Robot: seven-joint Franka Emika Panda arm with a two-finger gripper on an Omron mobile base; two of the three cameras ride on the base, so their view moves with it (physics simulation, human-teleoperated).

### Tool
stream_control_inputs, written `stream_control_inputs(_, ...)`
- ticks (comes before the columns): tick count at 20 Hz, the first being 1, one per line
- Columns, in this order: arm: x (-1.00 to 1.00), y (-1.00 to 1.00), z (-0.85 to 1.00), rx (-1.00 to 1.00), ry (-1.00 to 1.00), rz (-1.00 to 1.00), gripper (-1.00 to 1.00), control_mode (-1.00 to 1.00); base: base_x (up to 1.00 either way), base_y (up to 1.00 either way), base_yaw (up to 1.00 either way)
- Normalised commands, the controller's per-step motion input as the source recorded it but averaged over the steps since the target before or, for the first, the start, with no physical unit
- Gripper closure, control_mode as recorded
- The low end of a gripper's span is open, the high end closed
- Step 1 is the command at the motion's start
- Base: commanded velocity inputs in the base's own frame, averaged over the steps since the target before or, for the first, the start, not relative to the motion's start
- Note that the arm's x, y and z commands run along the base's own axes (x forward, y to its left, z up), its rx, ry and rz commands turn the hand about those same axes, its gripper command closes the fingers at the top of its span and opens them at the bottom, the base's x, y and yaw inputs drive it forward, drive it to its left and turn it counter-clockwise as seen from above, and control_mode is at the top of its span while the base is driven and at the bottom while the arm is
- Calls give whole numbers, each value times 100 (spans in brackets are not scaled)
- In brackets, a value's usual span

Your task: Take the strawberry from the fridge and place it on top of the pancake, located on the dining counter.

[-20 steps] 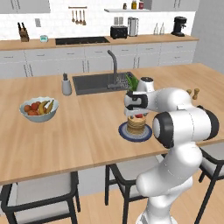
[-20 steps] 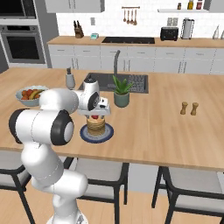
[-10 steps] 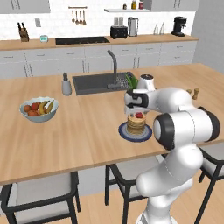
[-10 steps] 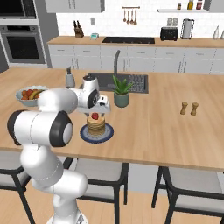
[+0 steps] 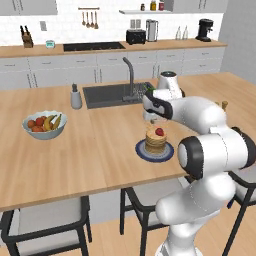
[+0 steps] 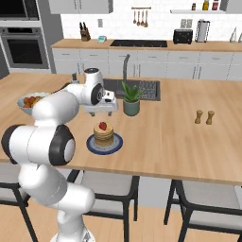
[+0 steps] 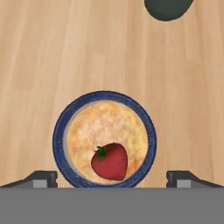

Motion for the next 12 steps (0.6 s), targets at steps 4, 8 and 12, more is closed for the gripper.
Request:
stream_control_inputs(4,-99,7,28,-2,-24,0,-100,-100,0,0,0)
stream_control_inputs(8,-100,42,0,-8,-16,0,-100,-100,0,0,0)
stream_control_inputs(12,-100,89,0,-16,-6,0,-100,-100,0,0,0)
